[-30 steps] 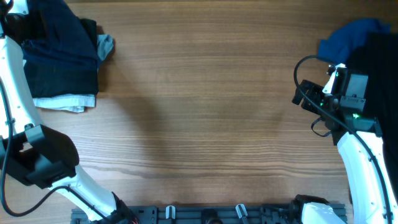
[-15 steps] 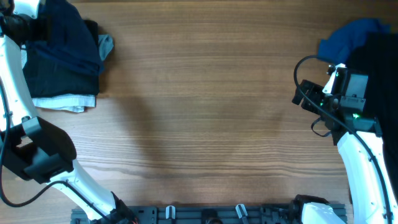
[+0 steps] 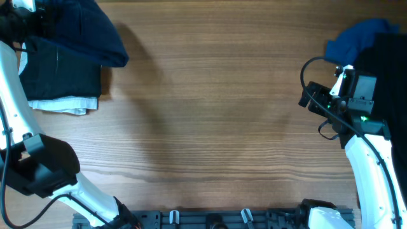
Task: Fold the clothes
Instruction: 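Place the shorts on top of the folded stack with the left gripper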
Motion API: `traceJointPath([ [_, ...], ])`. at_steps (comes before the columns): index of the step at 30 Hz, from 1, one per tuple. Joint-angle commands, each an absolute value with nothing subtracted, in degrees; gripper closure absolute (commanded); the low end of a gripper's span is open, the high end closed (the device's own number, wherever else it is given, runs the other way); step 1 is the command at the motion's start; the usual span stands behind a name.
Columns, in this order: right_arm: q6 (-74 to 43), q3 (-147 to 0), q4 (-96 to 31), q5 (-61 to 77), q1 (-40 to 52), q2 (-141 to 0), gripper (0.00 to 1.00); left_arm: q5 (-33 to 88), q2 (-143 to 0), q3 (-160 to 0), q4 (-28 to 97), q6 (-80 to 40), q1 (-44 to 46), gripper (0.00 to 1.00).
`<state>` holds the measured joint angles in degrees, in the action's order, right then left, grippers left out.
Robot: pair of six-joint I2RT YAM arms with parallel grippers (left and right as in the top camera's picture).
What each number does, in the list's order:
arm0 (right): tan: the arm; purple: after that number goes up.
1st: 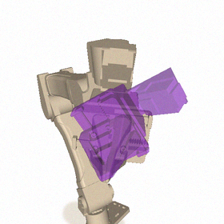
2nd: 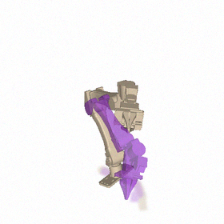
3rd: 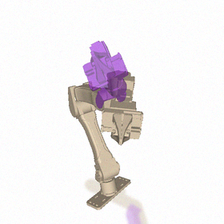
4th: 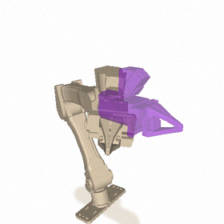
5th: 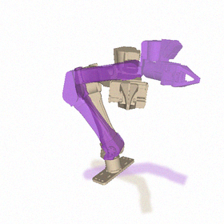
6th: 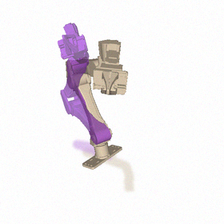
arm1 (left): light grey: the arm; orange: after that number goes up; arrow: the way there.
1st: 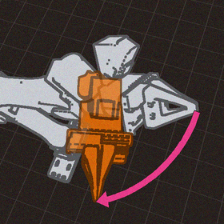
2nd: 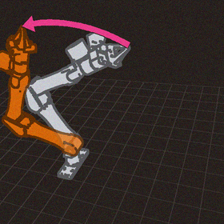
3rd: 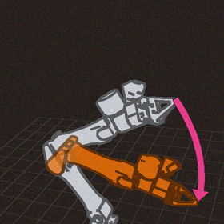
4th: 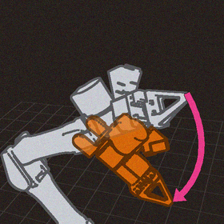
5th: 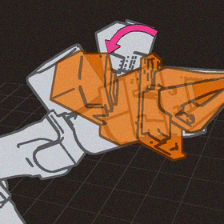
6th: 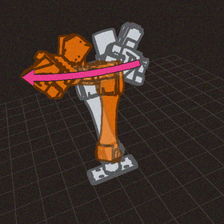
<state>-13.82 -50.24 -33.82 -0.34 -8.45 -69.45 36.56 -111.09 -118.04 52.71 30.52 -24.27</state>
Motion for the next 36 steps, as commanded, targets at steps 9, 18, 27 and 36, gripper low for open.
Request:
traceJointPath([
  [9, -14.1, -50.4, -33.7, -1.7, -8.7, -69.7, 0.00, 36.1, -115.4, -119.9, 53.2, 37.3, -24.8, 0.96],
  [18, -14.1, -50.4, -33.7, -1.7, -8.7, -69.7, 0.00, 32.3, -119.9, -119.9, 51.4, 40.3, -26.7, 0.96],
  [27, -14.1, -50.4, -33.7, -1.7, -8.7, -69.7, 0.00, 27.3, -126.1, -119.9, 51.3, 39.8, -32.0, 0.96],
  [36, -14.1, -50.4, -33.7, -1.7, -8.7, -69.7, 0.00, 27.3, -126.0, -119.9, 47.6, 34.0, -37.8, 0.92],
])
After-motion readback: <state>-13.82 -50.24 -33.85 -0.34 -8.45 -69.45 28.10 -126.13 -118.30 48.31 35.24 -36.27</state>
